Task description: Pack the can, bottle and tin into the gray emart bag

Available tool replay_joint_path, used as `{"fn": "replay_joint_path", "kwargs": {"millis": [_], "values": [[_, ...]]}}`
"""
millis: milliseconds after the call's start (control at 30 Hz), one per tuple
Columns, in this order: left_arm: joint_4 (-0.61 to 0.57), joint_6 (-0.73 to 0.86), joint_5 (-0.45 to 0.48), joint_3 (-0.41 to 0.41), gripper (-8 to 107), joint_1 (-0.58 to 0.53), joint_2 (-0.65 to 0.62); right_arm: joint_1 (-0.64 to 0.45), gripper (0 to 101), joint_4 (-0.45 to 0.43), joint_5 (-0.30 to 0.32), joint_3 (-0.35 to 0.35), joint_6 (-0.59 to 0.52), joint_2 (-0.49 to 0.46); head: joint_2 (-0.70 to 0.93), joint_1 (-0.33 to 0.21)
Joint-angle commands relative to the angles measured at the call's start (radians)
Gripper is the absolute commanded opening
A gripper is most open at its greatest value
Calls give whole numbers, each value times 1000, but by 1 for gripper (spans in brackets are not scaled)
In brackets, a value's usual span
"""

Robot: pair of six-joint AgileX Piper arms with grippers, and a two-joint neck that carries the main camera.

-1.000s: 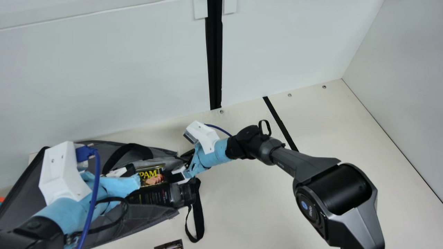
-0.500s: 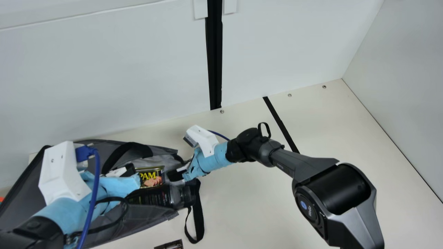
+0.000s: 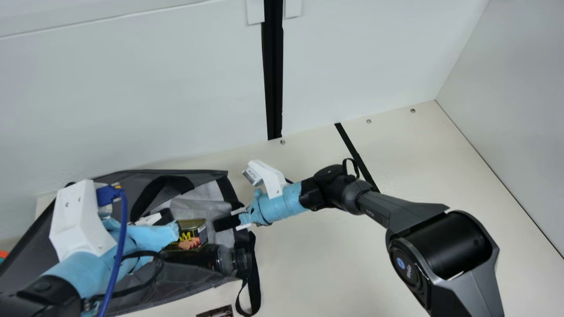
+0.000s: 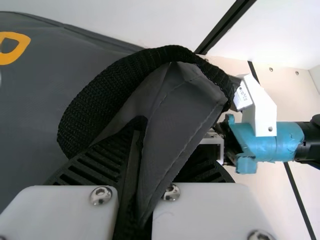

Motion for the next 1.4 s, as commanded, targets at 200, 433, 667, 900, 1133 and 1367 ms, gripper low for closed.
{"fn": "replay_joint_path", "kwargs": {"millis": [200, 433, 667, 900, 1133, 1367], "values": [[-32, 14, -46, -11, 10, 10, 11, -37, 0, 47, 84, 24, 39, -34, -1, -23], [-71, 18, -121, -40, 10, 14, 29, -80, 0, 75, 150, 41, 78, -84, -1, -23], [-106, 25, -187, -89, 10, 14, 51, -68, 0, 124, 159, 64, 115, -155, -1, -23], [-114, 24, -223, -151, 10, 6, 69, -51, 0, 177, 159, 81, 161, -246, -1, -23], [-90, 10, -229, -214, 10, -13, 78, -49, 0, 219, 159, 82, 219, -346, -1, -23], [-49, -14, -209, -280, 10, -41, 75, -74, 0, 240, 159, 70, 273, -437, -1, -23]]}}
